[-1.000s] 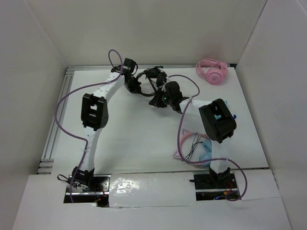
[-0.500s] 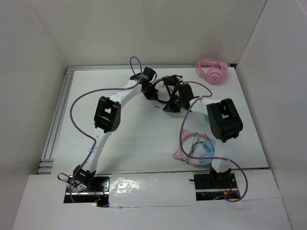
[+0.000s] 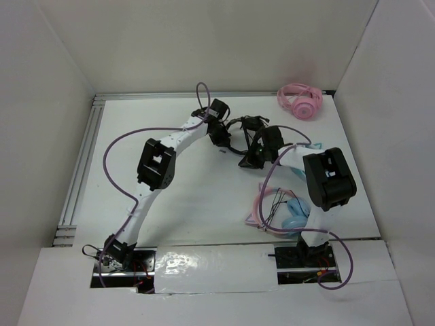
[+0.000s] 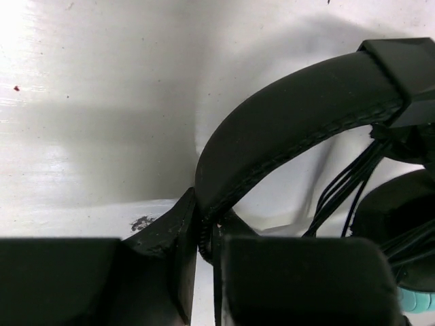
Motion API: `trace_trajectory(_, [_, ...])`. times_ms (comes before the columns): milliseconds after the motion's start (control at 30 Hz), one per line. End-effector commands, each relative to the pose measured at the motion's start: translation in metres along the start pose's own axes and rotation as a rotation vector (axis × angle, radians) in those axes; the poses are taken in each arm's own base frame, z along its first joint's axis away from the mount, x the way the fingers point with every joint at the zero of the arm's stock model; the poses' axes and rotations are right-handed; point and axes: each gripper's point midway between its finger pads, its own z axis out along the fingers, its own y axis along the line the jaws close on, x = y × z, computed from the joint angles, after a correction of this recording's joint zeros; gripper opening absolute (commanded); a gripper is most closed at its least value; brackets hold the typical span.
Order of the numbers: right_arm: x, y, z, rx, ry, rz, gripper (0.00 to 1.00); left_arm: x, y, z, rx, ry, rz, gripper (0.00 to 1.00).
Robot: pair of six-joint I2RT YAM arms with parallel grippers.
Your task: Wrap the headphones
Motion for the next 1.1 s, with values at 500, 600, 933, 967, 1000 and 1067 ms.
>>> trace_trajectory(500, [0.005,0.017,-0.042,-0.002,-0.040,-0.010,1.00,-0.001,-0.039,-0.079,0.130,-0.049,0.118,0.94])
trace_trajectory(600, [0.004,0.026,-0.062,0.012,-0.088,-0.054,1.00,-0.006,-0.041,-0.107,0.128,-0.079,0.129,0.99])
trace_trajectory(933, [-0.013,0.062,-0.193,-0.053,-0.497,-0.121,1.00,0.015,-0.019,-0.232,0.145,-0.170,0.184,0.99])
trace_trajectory(967, [-0.015,0.060,-0.209,-0.046,-0.553,-0.111,1.00,0.022,-0.024,-0.272,0.200,-0.222,0.201,0.99])
trace_trajectory(1000, [-0.014,0.057,-0.221,-0.043,-0.592,-0.099,1.00,0.026,-0.019,-0.287,0.206,-0.256,0.207,0.99])
trace_trajectory(1067, [-0.014,0.054,-0.266,-0.051,-0.725,-0.079,1.00,0.051,0.001,-0.330,0.253,-0.330,0.221,0.99])
